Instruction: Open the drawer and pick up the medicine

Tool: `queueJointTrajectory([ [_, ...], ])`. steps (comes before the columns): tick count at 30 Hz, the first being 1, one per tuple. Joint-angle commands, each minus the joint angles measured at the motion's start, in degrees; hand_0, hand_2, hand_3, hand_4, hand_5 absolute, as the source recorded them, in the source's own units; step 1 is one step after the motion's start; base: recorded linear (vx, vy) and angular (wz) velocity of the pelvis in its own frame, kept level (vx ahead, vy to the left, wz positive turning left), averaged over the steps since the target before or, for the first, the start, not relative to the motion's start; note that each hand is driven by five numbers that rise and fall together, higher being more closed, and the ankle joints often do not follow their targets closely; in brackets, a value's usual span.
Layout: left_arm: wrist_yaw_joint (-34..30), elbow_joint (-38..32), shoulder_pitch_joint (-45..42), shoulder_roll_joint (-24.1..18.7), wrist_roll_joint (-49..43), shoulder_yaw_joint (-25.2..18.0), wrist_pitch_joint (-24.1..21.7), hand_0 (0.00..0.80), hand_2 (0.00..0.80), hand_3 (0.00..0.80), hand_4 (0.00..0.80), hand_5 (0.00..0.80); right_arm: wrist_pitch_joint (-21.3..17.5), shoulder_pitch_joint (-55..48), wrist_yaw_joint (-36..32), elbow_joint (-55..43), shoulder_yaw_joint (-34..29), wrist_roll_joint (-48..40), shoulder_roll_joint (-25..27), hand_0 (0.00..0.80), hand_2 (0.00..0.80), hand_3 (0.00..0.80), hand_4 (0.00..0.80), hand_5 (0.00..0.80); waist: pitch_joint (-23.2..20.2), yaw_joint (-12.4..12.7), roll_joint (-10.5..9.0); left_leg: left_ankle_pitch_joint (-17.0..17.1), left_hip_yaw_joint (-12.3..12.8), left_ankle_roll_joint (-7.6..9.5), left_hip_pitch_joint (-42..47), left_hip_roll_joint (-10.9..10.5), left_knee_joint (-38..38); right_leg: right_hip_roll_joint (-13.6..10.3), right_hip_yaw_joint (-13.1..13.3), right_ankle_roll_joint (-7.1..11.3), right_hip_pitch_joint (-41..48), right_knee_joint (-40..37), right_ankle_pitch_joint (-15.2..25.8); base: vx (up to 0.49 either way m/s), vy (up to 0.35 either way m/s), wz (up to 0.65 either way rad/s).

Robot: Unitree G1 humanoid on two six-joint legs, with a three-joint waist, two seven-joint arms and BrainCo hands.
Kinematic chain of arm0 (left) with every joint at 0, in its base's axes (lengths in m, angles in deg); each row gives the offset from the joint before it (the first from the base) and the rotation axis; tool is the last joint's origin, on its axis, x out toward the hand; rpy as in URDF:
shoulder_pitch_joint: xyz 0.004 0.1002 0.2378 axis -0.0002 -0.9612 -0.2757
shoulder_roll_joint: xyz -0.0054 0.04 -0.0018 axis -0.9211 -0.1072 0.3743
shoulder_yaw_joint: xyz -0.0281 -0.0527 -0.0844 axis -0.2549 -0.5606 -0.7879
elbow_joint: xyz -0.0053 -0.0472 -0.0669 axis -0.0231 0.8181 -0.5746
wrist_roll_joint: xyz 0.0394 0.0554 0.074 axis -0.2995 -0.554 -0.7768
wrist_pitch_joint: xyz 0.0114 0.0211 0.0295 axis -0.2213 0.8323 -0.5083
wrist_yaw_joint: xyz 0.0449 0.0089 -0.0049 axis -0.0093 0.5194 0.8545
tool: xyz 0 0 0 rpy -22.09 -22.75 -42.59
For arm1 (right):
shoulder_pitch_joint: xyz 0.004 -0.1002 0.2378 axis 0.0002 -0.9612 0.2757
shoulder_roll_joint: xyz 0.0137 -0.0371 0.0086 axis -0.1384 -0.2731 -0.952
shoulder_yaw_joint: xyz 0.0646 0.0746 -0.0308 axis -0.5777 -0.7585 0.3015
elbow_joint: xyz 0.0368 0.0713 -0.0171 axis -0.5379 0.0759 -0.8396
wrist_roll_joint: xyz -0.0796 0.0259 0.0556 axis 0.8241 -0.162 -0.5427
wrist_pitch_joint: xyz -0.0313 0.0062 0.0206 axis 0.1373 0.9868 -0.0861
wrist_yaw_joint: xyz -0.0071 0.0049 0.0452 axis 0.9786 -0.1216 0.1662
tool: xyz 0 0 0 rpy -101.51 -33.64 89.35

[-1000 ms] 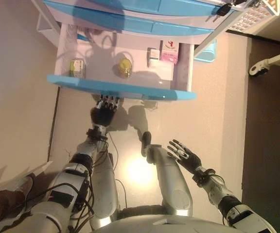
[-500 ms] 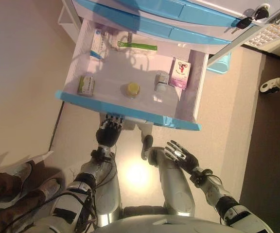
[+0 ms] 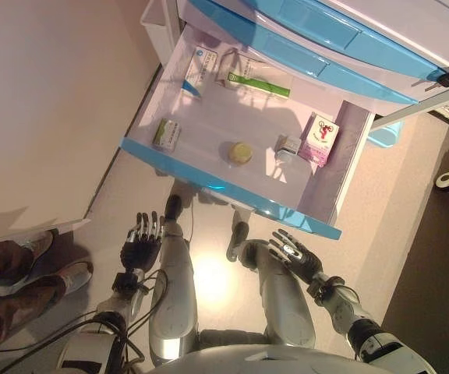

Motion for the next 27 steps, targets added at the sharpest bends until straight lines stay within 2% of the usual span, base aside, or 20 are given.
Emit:
queueJointTrajectory([
  [1, 2.53, 0.23, -1.26, 0.61, 0.83, -1.24, 1.73, 0.000, 0.000, 0.000, 0.000, 0.000, -0.95, -4.32, -2.22, -2.09, -1.75, 1.58, 0.09, 0.000, 0.000, 0.000, 0.000, 0.000, -2.08, -0.49, -0.96, -6.56, 2.51, 5.33, -2.45, -4.35, 7.11, 0.94, 0.95, 4.34, 0.05, -7.08, 8.34, 0.005, 0.030, 0.11],
  [8, 7.97, 1.90, -0.73, 0.06, -0.37, -1.62, 1.28, 0.000, 0.000, 0.000, 0.000, 0.000, -0.23, -4.42, -2.94, -0.82, -2.54, 1.74, 0.11, 0.000, 0.000, 0.000, 0.000, 0.000, -2.08, -0.77, -0.77, -6.56, 2.61, 5.30, -2.56, -4.30, 7.54, 0.80, 1.14, 4.32, -0.40, -6.33, 8.12, 0.002, 0.009, 0.01],
  [9, 9.34, 2.31, -0.54, -0.12, -1.03, -2.07, 0.98, 0.000, 0.000, 0.000, 0.000, 0.000, 1.24, -4.44, -2.86, -0.11, -3.34, 1.04, -0.09, 0.000, 0.000, 0.000, 0.000, 0.000, -2.08, -0.95, -0.72, -6.60, 2.77, 5.28, -2.34, -4.39, 7.55, 0.83, 1.32, 4.39, -0.39, -6.33, 8.16, 0.013, 0.035, -0.02],
  [11, 9.79, 2.98, -0.66, -0.37, -4.07, -2.45, -0.93, 0.000, 0.000, 0.000, 0.000, 0.000, 3.12, -4.37, 1.60, 2.95, -4.94, 2.19, 0.07, 0.000, 0.000, 0.000, 0.000, 0.000, -2.08, -1.06, -0.45, -6.66, 3.06, 5.28, -1.82, -4.36, 7.36, 0.75, 1.50, 4.46, -0.13, -6.38, 8.08, 0.016, 0.040, 0.01],
  [15, 9.44, 3.21, -1.21, -0.37, -7.98, -2.32, -2.22, 0.000, 0.000, 0.000, 0.000, 0.000, 3.42, -3.94, 6.73, 8.34, -7.88, 2.28, 0.64, 0.000, 0.000, 0.000, 0.000, 0.000, -2.08, -0.97, 0.30, -6.73, 3.36, 5.29, -0.88, -4.43, 7.04, 0.44, 1.63, 4.59, 0.54, -6.53, 8.09, 0.006, 0.005, -0.01],
  [16, 9.06, 3.23, -1.83, -0.32, -9.73, -2.08, -2.96, 0.000, 0.000, 0.000, 0.000, 0.000, 4.62, -3.71, 9.45, 9.86, -9.59, 0.69, 1.03, 0.000, 0.000, 0.000, 0.000, 0.000, -2.08, -0.91, 0.61, -6.71, 3.39, 5.25, -0.30, -4.52, 6.69, 0.32, 1.72, 4.66, 1.14, -6.92, 8.19, 0.027, 0.010, -0.09],
  [19, 8.84, 2.92, -2.87, -0.42, -13.37, -1.71, -4.24, 0.000, 0.000, 0.000, 0.000, 0.000, 4.38, -3.57, 13.94, 11.58, -12.27, -1.34, 1.75, 0.000, 0.000, 0.000, 0.000, 0.000, -2.08, -0.83, 1.07, -6.77, 3.53, 5.23, 0.79, -4.57, 6.12, 0.20, 1.92, 4.88, 2.18, -7.72, 8.45, 0.024, -0.004, -0.08],
  [22, 8.90, 2.01, -4.28, -0.83, -16.40, -1.35, -5.49, 0.000, 0.000, 0.000, 0.000, 0.000, 1.93, -3.60, 17.92, 12.55, -15.82, -3.99, 2.62, 0.000, 0.000, 0.000, 0.000, 0.000, -2.31, -0.71, 1.39, -6.95, 3.69, 5.20, 2.23, -4.52, 5.30, -0.01, 2.22, 5.31, 3.72, -8.96, 8.84, 0.028, -0.020, -0.03],
  [25, 9.85, -0.60, -7.47, -1.78, -17.63, -2.10, -7.08, 0.000, 0.000, 0.000, 0.000, 0.000, -3.90, -5.29, 18.56, 9.89, -19.82, -6.01, 4.04, 0.000, 0.000, 0.000, 0.000, 0.000, -3.45, -1.02, 1.22, -7.27, 4.23, 5.12, 3.88, -4.19, 4.20, -0.23, 2.71, 5.89, 5.71, -11.06, 9.47, 0.052, -0.039, -0.10],
  [27, 10.73, -2.41, -9.74, -2.48, -17.72, -3.85, -6.49, 0.000, 0.000, 0.000, 0.000, 0.000, -7.36, -6.98, 22.13, 5.28, -22.03, -5.16, 4.81, 0.000, 0.000, 0.000, 0.000, 0.000, -4.22, -1.54, 0.96, -7.35, 4.90, 5.23, 4.81, -3.94, 3.51, -0.38, 3.29, 6.30, 6.72, -12.32, 9.86, 0.040, -0.025, -0.18],
])
